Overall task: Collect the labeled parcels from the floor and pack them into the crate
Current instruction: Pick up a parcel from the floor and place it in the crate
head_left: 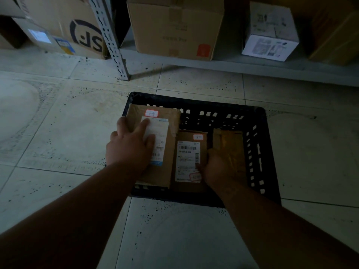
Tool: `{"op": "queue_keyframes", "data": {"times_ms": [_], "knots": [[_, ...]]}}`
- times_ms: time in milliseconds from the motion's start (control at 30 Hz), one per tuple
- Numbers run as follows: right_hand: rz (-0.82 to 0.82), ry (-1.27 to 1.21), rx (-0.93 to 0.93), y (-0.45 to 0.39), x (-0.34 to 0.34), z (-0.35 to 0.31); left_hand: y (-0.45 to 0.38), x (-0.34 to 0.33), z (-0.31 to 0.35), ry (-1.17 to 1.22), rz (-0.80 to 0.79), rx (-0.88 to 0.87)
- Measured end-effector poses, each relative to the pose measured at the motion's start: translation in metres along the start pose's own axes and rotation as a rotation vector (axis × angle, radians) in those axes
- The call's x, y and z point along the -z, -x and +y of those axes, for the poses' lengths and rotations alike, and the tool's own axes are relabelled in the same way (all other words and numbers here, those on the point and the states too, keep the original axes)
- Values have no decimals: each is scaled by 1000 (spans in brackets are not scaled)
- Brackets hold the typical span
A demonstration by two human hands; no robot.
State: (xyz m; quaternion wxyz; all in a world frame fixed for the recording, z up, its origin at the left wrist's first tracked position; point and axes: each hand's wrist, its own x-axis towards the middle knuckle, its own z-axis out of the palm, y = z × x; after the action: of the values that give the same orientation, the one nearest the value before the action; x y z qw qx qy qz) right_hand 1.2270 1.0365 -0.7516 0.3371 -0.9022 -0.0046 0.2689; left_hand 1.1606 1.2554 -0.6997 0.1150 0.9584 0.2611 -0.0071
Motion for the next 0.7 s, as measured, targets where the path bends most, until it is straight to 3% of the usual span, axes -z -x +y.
{"op": "queue_keyframes", "data": {"times_ms": [167, 400, 500, 567, 700], "knots": [[-52, -184, 85, -6, 4, 6, -3, 4, 0, 11, -12, 9], [-66, 51, 26, -10, 2, 2, -11, 9, 3, 69, -62, 95], [94, 146, 59, -1, 2, -13, -16, 11, 4, 110, -70, 118], [64, -15, 160, 7, 0, -28, -17, 13, 5, 141, -70, 109], [-307, -530, 57, 28, -8, -66, -18, 17, 13, 145, -55, 99]]}}
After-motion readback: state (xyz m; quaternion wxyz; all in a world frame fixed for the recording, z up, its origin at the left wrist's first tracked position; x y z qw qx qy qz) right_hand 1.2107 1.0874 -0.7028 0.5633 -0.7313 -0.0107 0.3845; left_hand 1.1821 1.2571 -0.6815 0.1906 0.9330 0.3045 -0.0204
